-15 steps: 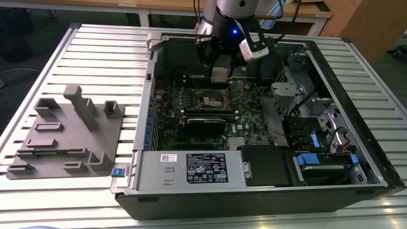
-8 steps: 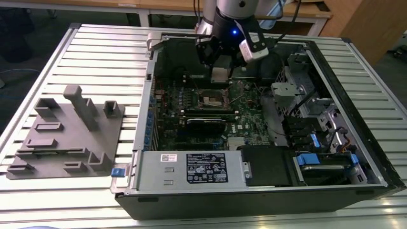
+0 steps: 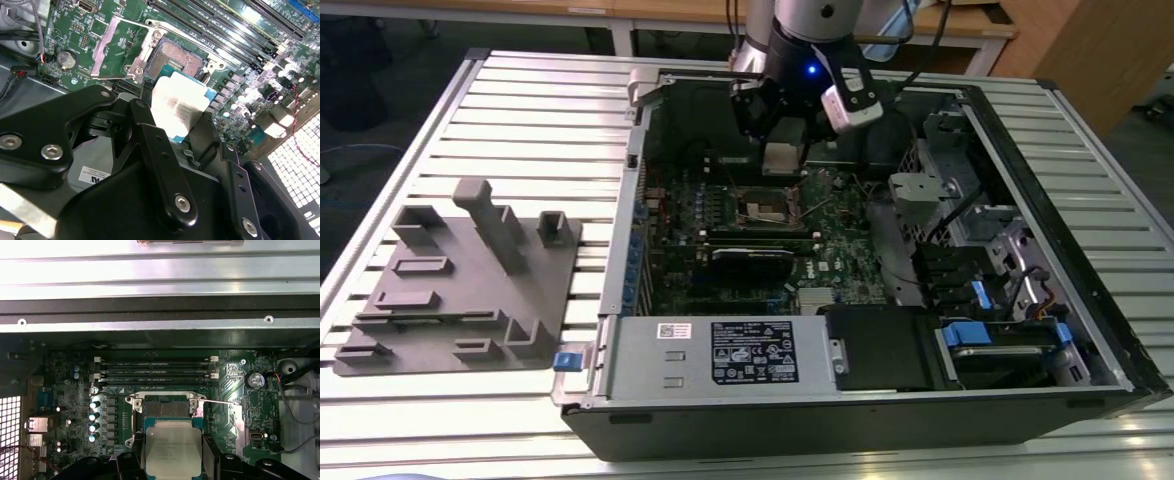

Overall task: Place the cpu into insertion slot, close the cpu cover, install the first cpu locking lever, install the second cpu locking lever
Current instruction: 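Place the cpu into insertion slot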

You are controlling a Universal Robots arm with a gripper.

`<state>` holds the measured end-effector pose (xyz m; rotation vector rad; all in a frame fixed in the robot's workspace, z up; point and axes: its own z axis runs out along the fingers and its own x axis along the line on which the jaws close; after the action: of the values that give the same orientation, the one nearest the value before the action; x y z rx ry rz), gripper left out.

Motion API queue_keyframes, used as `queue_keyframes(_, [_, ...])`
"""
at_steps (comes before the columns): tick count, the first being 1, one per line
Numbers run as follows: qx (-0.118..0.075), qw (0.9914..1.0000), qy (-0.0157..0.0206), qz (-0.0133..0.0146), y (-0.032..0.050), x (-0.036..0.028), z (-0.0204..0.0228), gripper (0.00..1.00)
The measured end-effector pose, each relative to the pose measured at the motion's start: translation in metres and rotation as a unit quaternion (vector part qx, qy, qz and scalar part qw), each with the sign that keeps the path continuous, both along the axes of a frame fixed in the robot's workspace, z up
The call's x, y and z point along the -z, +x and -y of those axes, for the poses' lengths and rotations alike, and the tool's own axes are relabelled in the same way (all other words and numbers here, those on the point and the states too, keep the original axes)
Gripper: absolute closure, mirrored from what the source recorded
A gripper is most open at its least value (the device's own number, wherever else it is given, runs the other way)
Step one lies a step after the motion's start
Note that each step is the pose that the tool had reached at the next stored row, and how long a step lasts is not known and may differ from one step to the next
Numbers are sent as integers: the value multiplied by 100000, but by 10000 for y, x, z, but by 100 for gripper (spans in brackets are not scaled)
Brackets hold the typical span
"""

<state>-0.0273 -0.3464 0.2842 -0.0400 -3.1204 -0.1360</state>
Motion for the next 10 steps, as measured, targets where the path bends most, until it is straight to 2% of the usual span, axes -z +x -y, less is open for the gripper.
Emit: queue_keyframes(10, [-1,100000,-11,-7,0,24,0,46])
